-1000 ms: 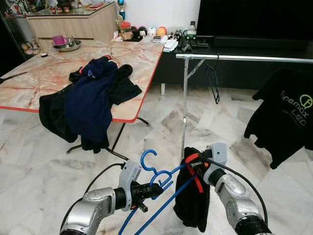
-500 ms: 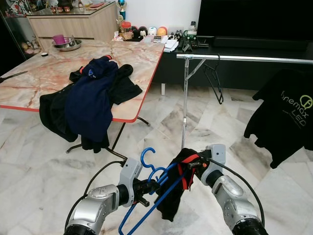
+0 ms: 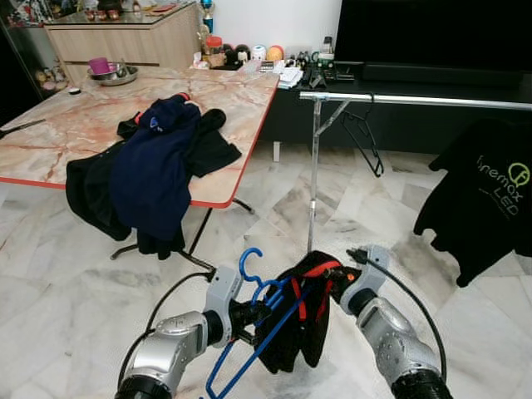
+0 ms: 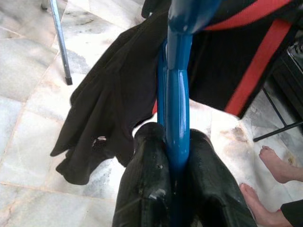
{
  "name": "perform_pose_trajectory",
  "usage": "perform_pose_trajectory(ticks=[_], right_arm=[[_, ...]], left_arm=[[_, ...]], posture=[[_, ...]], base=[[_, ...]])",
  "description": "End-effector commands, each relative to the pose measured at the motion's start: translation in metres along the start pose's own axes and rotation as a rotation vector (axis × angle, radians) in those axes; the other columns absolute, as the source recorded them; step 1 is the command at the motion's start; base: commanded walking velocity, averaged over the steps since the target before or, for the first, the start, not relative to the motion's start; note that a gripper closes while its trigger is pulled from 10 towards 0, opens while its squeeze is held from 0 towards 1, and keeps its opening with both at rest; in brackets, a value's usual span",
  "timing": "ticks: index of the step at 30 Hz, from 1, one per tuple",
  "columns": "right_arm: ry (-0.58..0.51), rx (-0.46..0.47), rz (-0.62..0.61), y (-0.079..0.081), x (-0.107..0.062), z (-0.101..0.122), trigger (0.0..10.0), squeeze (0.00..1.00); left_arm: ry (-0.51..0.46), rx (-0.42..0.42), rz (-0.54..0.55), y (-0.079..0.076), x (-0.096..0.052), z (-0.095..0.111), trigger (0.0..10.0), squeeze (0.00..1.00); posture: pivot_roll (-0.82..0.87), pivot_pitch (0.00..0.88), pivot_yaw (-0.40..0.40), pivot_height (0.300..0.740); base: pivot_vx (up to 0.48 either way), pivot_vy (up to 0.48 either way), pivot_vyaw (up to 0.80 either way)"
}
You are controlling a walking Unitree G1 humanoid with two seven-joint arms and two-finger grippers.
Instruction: Hang hanger
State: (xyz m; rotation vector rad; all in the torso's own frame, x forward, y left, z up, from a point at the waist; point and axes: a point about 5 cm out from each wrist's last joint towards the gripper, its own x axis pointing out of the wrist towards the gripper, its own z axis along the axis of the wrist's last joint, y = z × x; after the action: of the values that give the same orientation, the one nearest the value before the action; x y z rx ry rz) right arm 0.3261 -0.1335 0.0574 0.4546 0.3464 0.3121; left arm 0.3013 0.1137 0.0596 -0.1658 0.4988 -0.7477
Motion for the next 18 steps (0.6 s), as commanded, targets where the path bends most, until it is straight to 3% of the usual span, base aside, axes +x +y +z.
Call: perform_pose_trajectory(ticks=[1,4,11,16,17,18], right_arm=[[0.007,0.004,0.094,0.013,0.000,-0.001,10.0,0.00],[-0.003,0.001,0.280,0.032,-0.007,0.002,10.0,0.00],[-0.009,0.084,0.393,0.041,-0.014,0.007,10.0,0.00],[0.014,-0.002,0.300,0.029,-0.014,0.000,10.0,0.00],[0.038,0.010,0.169,0.014,-0.011,-0.006,10.0,0.00],[0.040,0.017,0.117,0.008,-0.010,-0.007,10.0,0.00]], left_arm=[[-0.018,0.009,0.015,0.003,-0.001,0.005,10.0,0.00],[-0.020,0.007,0.015,0.003,-0.001,0.004,10.0,0.00],[-0.024,0.004,0.010,0.004,0.001,0.004,10.0,0.00],[-0.027,0.000,0.007,0.004,0.002,0.004,10.0,0.00],[-0.029,-0.003,0.006,0.004,0.002,0.004,10.0,0.00],[-0.030,-0.003,0.006,0.003,0.002,0.004,10.0,0.00]], posture=[[0.10,0.061,-0.008,0.740],[0.10,0.061,-0.008,0.740],[0.09,0.064,-0.008,0.740],[0.09,0.065,-0.008,0.740],[0.09,0.065,-0.008,0.740],[0.09,0.066,-0.009,0.740]], base=[[0.000,0.000,0.00],[0.000,0.000,0.00],[0.000,0.000,0.00],[0.000,0.000,0.00],[0.000,0.000,0.00],[0.000,0.000,0.00]])
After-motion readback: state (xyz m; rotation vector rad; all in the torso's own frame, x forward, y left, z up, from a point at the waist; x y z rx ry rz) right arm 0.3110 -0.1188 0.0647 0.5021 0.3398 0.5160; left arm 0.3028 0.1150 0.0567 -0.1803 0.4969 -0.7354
